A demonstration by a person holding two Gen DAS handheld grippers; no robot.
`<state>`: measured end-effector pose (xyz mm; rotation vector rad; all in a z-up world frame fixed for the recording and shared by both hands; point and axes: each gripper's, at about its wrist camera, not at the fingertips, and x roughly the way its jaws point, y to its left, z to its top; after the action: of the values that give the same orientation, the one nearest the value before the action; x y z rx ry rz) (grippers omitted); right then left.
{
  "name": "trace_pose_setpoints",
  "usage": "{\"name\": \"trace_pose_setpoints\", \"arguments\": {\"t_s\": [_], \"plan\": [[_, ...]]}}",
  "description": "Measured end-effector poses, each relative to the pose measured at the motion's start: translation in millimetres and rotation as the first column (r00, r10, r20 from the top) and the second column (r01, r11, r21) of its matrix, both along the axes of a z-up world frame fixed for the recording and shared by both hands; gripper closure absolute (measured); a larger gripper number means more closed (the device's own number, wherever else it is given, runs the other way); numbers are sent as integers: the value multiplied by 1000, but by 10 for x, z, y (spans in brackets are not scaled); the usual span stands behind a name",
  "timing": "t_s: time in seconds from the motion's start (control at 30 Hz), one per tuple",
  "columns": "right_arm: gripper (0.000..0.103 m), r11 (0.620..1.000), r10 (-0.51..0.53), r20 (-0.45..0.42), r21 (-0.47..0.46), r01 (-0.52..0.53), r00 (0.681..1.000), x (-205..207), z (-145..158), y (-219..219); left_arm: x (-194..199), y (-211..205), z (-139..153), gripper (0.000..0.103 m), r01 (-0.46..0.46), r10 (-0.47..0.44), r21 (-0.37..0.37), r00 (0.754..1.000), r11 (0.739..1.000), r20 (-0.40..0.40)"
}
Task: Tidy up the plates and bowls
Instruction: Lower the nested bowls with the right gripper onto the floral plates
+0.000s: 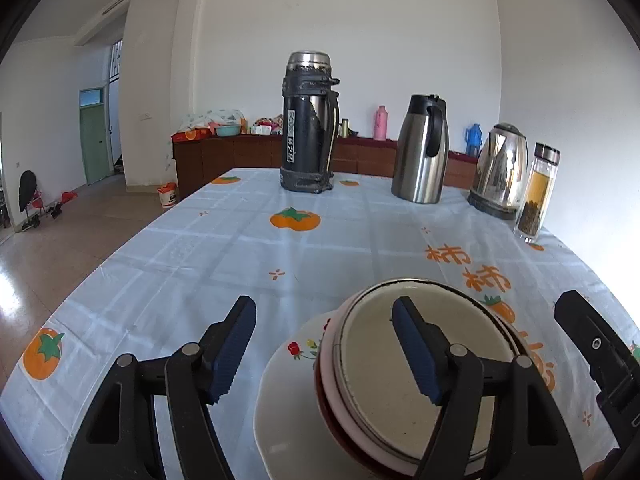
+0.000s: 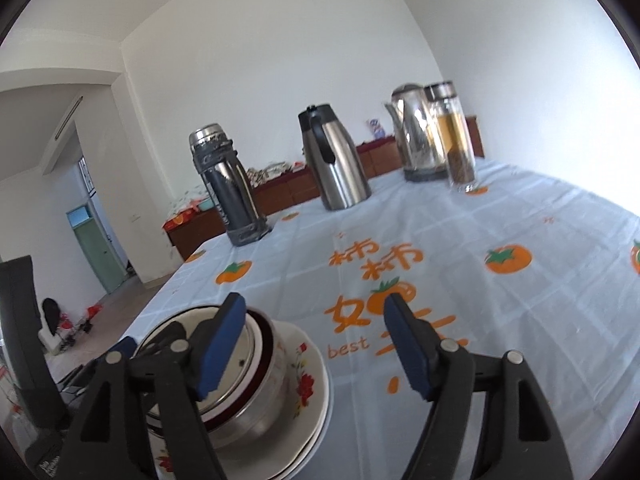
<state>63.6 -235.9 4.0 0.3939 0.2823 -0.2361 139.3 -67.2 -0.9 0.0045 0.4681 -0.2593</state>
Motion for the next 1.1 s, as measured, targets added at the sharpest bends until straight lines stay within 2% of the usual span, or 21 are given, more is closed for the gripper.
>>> {"name": "trace_pose_setpoints", "arguments": {"t_s": [0.27, 0.3, 0.5, 0.73, 0.87, 1.03, 1.1], "plan": [[20, 993, -44, 66, -110, 51, 997, -94, 50, 103, -114, 22, 19, 30, -13, 13, -1, 997, 1000, 77], [17, 992, -46, 73, -116, 54, 996, -104, 58, 110, -121, 27, 22, 30, -19, 19, -1, 996, 1000, 86], [12, 991, -74, 112, -101, 85, 991, -190, 71, 69, -176, 57, 26, 30, -33, 32, 5, 992, 999, 119], [12, 991, -69, 90, -111, 79, 994, -197, 70, 87, -156, 17, -24, 30, -9, 7, 35, 998, 999, 62], [12, 990, -47, 54, -129, 54, 997, -168, 69, 132, -141, 7, -40, 30, 34, -34, 5, 999, 999, 12], [12, 991, -25, 5, -134, 25, 1000, -116, 39, 165, -114, -55, -87, 30, 33, -32, 37, 999, 999, -27], [19, 991, -11, -16, -132, 8, 1000, -92, 24, 176, -110, -50, -88, 30, 34, -33, 33, 999, 999, -39]]}}
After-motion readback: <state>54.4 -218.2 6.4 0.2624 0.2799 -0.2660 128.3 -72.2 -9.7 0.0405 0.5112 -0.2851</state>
